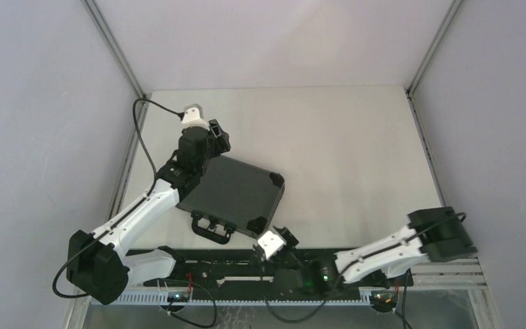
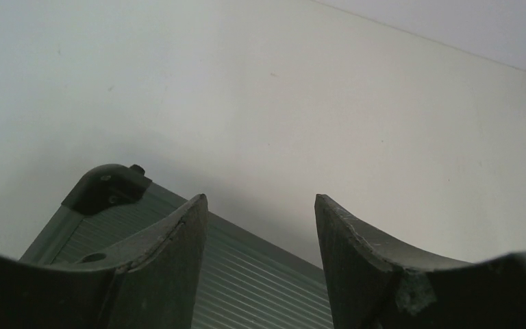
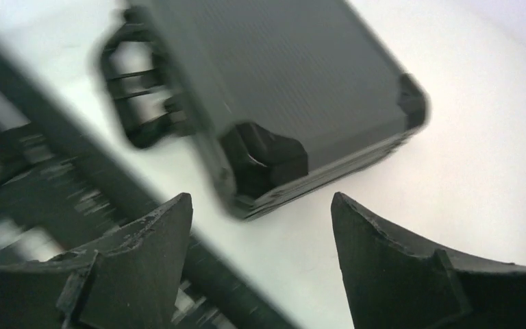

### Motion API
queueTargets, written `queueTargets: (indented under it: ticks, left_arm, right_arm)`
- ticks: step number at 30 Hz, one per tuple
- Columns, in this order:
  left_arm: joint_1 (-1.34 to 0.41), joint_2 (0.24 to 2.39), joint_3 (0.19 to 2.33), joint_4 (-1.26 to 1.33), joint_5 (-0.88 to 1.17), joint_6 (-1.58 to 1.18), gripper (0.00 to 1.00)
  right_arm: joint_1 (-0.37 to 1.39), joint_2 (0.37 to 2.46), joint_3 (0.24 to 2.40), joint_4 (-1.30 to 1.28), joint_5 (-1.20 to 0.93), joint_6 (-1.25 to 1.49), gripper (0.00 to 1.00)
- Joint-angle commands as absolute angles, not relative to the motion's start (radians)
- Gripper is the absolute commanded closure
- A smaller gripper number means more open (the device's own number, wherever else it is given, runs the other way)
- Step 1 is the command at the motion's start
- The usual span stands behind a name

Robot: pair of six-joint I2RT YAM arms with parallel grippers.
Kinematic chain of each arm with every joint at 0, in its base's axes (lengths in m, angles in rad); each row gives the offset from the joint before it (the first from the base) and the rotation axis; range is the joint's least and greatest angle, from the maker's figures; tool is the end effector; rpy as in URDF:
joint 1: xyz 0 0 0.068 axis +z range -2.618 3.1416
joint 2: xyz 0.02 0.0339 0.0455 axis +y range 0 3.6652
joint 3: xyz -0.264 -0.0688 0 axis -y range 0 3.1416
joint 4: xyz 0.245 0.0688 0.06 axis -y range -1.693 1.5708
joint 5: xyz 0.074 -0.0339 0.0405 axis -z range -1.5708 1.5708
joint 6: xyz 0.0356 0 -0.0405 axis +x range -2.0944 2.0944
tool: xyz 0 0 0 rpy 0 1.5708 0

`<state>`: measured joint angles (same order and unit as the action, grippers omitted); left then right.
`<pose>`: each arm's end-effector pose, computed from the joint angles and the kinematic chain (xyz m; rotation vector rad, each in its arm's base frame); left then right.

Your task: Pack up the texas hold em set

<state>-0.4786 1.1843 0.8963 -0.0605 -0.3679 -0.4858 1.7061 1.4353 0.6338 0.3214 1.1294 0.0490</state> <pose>0.2484 -0.1145 0.3094 -0.2532 1.8896 -0.3026 -0.0055 0.2788 0.1996 -0.7885 1.5852 0.1022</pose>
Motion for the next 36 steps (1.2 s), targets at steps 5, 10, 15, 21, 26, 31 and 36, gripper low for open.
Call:
queueTargets:
  ticks: [5,10,15,21,26,31,36]
  left_arm:
    - [-0.478,1.111,0.818,-0.031,-0.354,-0.554,0.36]
    - [-0.478,1.112,0.807,-0.048,-0.429,-0.553,0.36]
    - [-0.478,1.159,0.785,-0.069,-0.490,-0.557,0.36]
    - [-0.433,1.169,0.742,-0.031,-0.420,-0.581,0.29]
    - [-0.428,1.190,0.753,-0.018,-0.394,-0.568,0.19]
    - [-0.428,1.203,0.762,-0.012,-0.381,-0.542,0.18]
    - [-0.428,1.219,0.764,0.008,-0.346,-0.525,0.18]
  right_arm:
    - [1.810,1.156,0.627,-0.128,0.761,0.390,0.35]
    - [1.611,1.237,0.605,0.135,0.477,0.251,1.00]
    - [1.506,1.419,0.632,0.338,0.267,0.219,1.00]
    - [1.413,1.624,0.636,0.479,0.123,0.300,1.00]
    - [1.262,1.663,0.631,0.535,0.115,0.301,1.00]
    - [1.050,1.639,0.644,0.578,0.044,0.285,1.00]
    - [0.935,1.661,0.730,0.514,0.021,0.220,1.00]
